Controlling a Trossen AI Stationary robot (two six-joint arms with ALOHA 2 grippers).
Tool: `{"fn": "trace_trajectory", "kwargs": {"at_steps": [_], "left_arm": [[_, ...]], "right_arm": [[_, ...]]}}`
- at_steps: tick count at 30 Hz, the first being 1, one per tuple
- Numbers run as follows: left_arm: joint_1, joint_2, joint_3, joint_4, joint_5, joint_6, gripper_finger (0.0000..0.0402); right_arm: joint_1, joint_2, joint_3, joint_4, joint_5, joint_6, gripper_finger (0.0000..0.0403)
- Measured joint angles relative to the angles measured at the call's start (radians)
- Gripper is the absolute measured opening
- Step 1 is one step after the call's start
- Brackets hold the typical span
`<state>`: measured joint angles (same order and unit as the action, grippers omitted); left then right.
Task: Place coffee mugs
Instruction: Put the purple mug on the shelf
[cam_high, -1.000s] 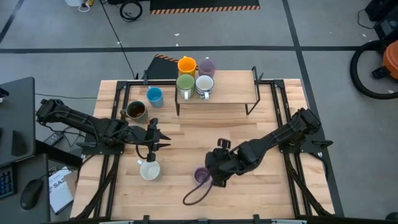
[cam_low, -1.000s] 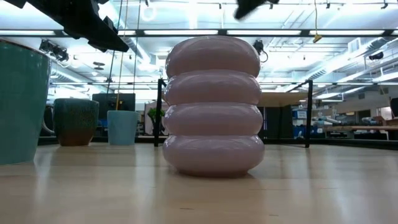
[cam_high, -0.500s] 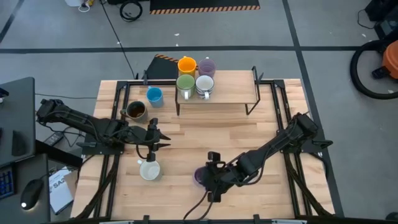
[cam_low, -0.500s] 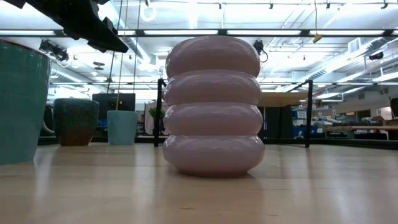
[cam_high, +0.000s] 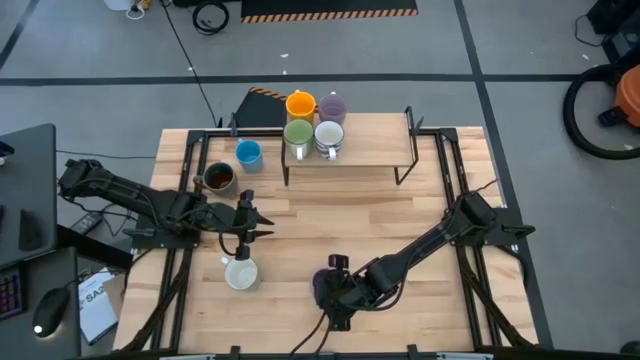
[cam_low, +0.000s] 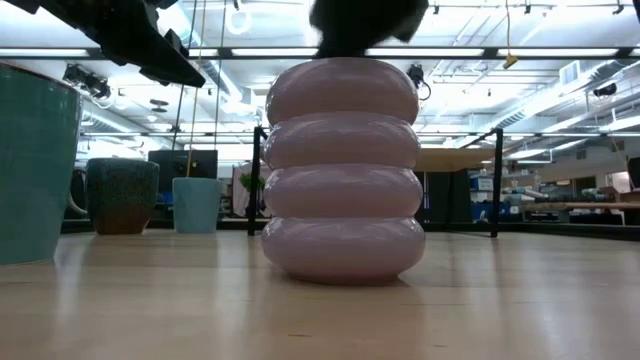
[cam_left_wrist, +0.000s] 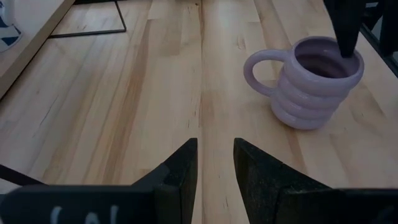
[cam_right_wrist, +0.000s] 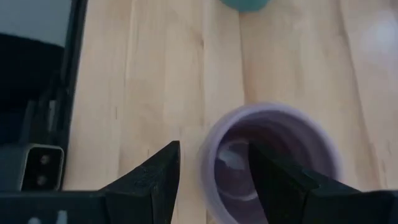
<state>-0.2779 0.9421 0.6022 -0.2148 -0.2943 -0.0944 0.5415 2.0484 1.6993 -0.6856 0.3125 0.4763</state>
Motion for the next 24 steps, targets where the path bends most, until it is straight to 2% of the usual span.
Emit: {"fn": "trace_trajectory", "kwargs": {"at_steps": [11,17,24], "left_arm": [[0.000,0.000,0.000,0.006,0.000,0.000,0.0110],[0.000,0.000,0.000,0.007,0.000,0.000,0.0110],[0.000,0.000,0.000,0.007,0.000,0.001,0.0110]], "right_arm": [[-0.027,0.046,0.000,-0.061,-0.055,0.004,0.0184],[-0.051,0.043,0.002,-0.221,-0.078,-0.004,0.0139],[-0.074,0.040,0.000,-0.307,-0.115,-0.120,0.0071]]}}
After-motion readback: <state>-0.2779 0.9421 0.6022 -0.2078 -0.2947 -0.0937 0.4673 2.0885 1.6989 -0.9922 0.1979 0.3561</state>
